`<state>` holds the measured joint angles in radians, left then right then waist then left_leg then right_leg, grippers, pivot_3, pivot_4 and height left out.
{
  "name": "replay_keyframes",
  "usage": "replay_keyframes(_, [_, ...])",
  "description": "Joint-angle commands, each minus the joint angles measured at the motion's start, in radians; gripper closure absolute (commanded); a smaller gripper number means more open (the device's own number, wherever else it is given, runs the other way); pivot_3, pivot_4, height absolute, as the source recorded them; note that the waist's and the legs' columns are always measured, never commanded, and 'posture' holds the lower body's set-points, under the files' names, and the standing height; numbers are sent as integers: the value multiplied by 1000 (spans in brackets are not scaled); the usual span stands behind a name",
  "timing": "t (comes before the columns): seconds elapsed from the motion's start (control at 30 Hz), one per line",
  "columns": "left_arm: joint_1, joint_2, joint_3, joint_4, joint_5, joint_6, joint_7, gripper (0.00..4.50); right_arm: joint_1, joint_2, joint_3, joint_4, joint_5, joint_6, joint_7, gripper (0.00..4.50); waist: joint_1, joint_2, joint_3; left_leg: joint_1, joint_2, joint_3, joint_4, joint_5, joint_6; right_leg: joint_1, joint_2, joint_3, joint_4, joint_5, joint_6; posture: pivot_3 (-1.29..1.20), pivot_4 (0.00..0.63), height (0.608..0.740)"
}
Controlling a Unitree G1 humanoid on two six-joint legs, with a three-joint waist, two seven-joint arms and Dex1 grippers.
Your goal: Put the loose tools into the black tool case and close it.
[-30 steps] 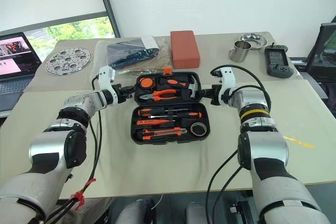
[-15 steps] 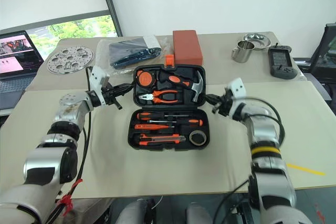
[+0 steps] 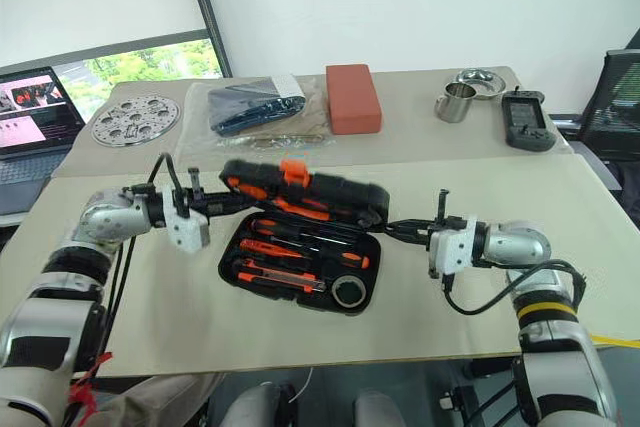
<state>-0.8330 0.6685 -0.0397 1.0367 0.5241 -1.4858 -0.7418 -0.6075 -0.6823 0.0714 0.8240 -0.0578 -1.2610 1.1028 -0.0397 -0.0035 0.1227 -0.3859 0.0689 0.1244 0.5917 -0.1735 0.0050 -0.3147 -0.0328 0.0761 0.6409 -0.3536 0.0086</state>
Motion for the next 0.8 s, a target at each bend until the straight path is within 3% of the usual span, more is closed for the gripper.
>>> replay_keyframes(0.03, [-15, 89, -63, -139, 475, -81, 380, 4448, -51, -58, 45, 86, -130, -284, -61, 4500, 4, 0, 0, 1, 0, 1, 0, 0, 1, 0, -2, 0, 0, 0, 0, 0, 150, 740])
replay_keyframes(0.07, [-19, 143, -166, -190, 644, -17, 597, 4448, -48, -77, 46, 105, -168, -315, -78, 4500, 6, 0, 0, 1, -1, 3, 0, -1, 1, 0, -4, -1, 0, 0, 0, 0, 150, 740])
replay_keyframes(0.13, [-47, 250, -416, -236, 935, 145, 1045, 4500, -31, -121, 46, 130, -250, -340, -111, 3759, 10, -1, 0, 3, 0, 3, 0, -1, 2, 2, -10, -1, -1, 0, 0, 0, 150, 740])
replay_keyframes(0.23, [-139, 324, -700, -147, 1161, 242, 1388, 3630, -6, -166, 67, 163, -260, -304, -182, 2758, 18, -2, 1, 9, 0, 4, -2, -2, 4, 8, -12, 1, -4, -1, 1, 0, 150, 740])
replay_keyframes(0.33, [-230, 357, -898, -98, 1274, 233, 1675, 2615, 33, -228, 174, 164, -171, -245, -161, 1830, 24, -8, 5, 16, 0, 10, -4, -3, 5, 14, -13, -1, -7, -1, 1, 0, 150, 740])
replay_keyframes(0.4, [-276, 342, -946, -17, 1258, 199, 1766, 1960, 97, -237, 208, 83, 30, -68, -60, 1143, 25, -10, 6, 18, 2, 11, -5, -3, 4, 16, -14, -1, -8, -1, 1, 0, 150, 740])
replay_keyframes(0.43, [-290, 326, -916, 66, 1188, 147, 1735, 1651, 158, -247, 207, -7, 164, 106, 40, 857, 26, -13, 7, 19, 2, 12, -5, -3, 5, 17, -15, -1, -8, -1, 1, 0, 150, 740])
replay_keyframes(0.5, [-309, 285, -831, 242, 1028, 49, 1602, 910, 266, -275, 190, -222, 379, 466, 147, 148, 28, -14, 6, 18, 3, 12, -5, -3, 4, 17, -15, -2, -9, -1, 1, 0, 150, 740])
replay_keyframes(0.53, [-312, 253, -754, 365, 922, -1, 1463, 493, 312, -294, 182, -332, 450, 626, 160, 0, 30, -14, 6, 17, 3, 11, -5, -3, 4, 17, -15, -3, -8, -1, 1, 0, 150, 740])
replay_keyframes(0.57, [-312, 211, -589, 517, 782, -9, 1224, 200, 362, -332, 181, -458, 528, 830, 146, 0, 32, -13, 6, 17, 3, 12, -5, -3, 3, 15, -15, -3, -8, -1, 1, 0, 150, 740])
replay_keyframes(0.6, [-306, 163, -337, 649, 597, 65, 860, 81, 411, -370, 176, -575, 592, 1012, 125, 0, 35, -12, 6, 15, 1, 10, -5, -3, 2, 13, -15, -5, -6, -1, 1, 0, 150, 740])
replay_keyframes(0.63, [-303, 108, -42, 733, 356, 281, 401, 81, 451, -402, 170, -676, 638, 1164, 104, 0, 35, -11, 4, 12, 1, 12, -3, -3, -1, 6, -13, -8, 0, -2, 1, 0, 150, 740])
replay_keyframes(0.67, [-302, 71, 162, 766, 176, 478, 64, 81, 481, -428, 162, -753, 672, 1279, 87, 0, 37, -5, 2, 7, 0, 12, -2, -3, -1, -2, -14, -11, 5, -2, 0, 0, 150, 740])
replay_keyframes(0.7, [-293, 48, 285, 750, 49, 641, -183, 81, 505, -447, 151, -811, 685, 1348, 84, 0, 36, -5, 2, -1, -2, 12, 0, 0, -6, -10, -14, -18, 8, -2, 0, 0, 150, 740])
replay_keyframes(0.73, [-275, 35, 344, 705, -31, 746, -341, 81, 522, -460, 140, -855, 687, 1394, 84, 0, 36, -5, 1, -4, -3, 13, 1, 1, -8, -15, -13, -25, 8, -2, 0, 0, 150, 740])
replay_keyframes(0.8, [-210, 25, 317, 605, -56, 853, -515, 81, 551, -498, 136, -959, 684, 1519, 61, 0, 23, -3, 0, -7, 0, 10, -1, 1, -8, -17, -12, -35, 7, 1, -4, 0, 150, 740])
